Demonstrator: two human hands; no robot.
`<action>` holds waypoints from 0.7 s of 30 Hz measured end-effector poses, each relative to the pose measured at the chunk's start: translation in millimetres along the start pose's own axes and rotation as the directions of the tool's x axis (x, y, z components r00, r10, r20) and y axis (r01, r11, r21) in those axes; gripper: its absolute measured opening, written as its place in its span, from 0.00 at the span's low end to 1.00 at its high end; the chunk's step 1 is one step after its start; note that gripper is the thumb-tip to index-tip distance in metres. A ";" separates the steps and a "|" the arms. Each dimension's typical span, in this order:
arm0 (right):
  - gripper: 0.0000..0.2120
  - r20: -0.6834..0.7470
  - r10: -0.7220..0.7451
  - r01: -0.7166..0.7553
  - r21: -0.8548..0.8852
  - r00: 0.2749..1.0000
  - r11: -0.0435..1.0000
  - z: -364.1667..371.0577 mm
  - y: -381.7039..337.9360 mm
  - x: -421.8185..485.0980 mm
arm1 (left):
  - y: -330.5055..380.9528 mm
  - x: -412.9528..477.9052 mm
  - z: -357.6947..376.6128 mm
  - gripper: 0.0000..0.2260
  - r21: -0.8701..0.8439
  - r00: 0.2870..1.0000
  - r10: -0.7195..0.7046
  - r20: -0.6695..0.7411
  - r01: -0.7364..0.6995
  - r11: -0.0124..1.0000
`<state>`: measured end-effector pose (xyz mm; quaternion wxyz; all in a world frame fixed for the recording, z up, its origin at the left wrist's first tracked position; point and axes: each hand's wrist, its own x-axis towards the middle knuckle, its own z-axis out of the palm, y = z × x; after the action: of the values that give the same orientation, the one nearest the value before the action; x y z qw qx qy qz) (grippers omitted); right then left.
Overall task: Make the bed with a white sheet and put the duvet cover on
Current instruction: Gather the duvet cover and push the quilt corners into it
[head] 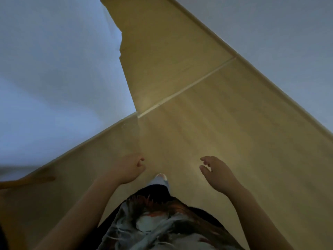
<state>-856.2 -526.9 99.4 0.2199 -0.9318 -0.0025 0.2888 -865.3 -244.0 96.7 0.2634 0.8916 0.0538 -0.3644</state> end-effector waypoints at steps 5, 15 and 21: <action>0.18 0.019 -0.044 0.044 -0.003 0.999 0.999 -89.3 -20.7 127.4 | 66.1 115.7 -115.3 0.17 0.017 0.995 0.064 -0.071 -0.063 0.998; 0.18 0.060 -0.253 0.259 -0.118 0.966 0.959 -271.6 -80.1 427.8 | 152.3 331.8 -291.3 0.15 -0.299 0.939 -0.192 -0.284 0.104 0.949; 0.19 0.260 -0.498 0.551 -0.204 0.827 0.809 -334.5 -204.5 583.8 | 136.3 410.2 -396.0 0.16 -0.655 0.776 -0.525 -0.348 0.199 0.729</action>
<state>-164.3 -402.0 116.3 0.1607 -0.8828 -0.3214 0.3025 -281.0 -198.4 113.0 0.4200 0.7994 0.4109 -0.1250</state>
